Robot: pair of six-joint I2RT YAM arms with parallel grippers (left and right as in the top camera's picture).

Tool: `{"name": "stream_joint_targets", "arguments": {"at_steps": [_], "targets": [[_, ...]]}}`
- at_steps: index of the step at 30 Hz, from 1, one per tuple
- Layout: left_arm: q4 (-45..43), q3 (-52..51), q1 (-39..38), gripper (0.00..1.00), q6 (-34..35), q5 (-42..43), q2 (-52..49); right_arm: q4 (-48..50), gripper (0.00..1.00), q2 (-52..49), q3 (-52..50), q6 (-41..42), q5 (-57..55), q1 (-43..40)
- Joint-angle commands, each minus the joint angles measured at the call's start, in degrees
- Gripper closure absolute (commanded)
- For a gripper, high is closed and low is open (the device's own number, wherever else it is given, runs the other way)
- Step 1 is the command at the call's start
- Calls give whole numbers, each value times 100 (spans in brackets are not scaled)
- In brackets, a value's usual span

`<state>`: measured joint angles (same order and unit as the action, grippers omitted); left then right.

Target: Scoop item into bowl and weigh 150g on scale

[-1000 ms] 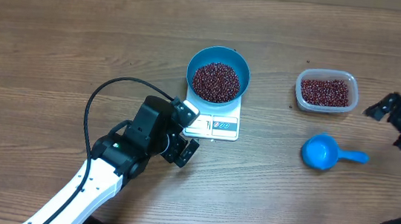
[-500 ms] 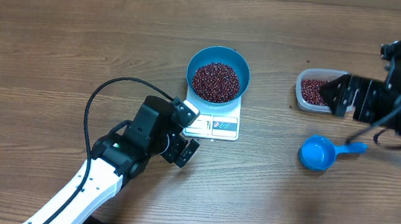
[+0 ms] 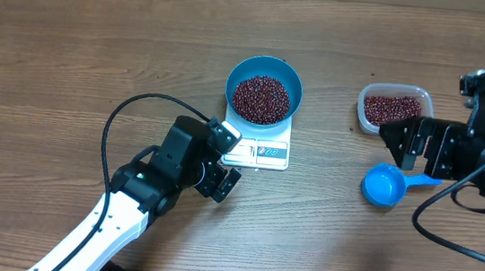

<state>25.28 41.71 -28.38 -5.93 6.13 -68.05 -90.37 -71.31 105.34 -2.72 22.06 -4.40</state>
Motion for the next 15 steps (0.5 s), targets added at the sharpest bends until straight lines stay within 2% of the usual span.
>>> {"name": "stream_joint_targets", "arguments": {"at_steps": [1, 3, 6, 10, 15], "targets": [[-2, 11, 24, 1, 122, -35, -20, 402, 0, 37, 79, 118, -254, 31], [-2, 11, 24, 0, 122, -35, -20, 826, 0, 55, 0, 120, -365, 22], [-2, 11, 24, 0, 122, -35, -20, 2015, 0, 444, -584, 118, -468, 28], [-2, 11, 24, 0, 122, -35, -20, 4234, 0, 1515, -2496, 116, -645, 28], [-2, 11, 24, 1, 122, -35, -20, 6411, 0, 2979, -4979, 116, -850, 48]]}}
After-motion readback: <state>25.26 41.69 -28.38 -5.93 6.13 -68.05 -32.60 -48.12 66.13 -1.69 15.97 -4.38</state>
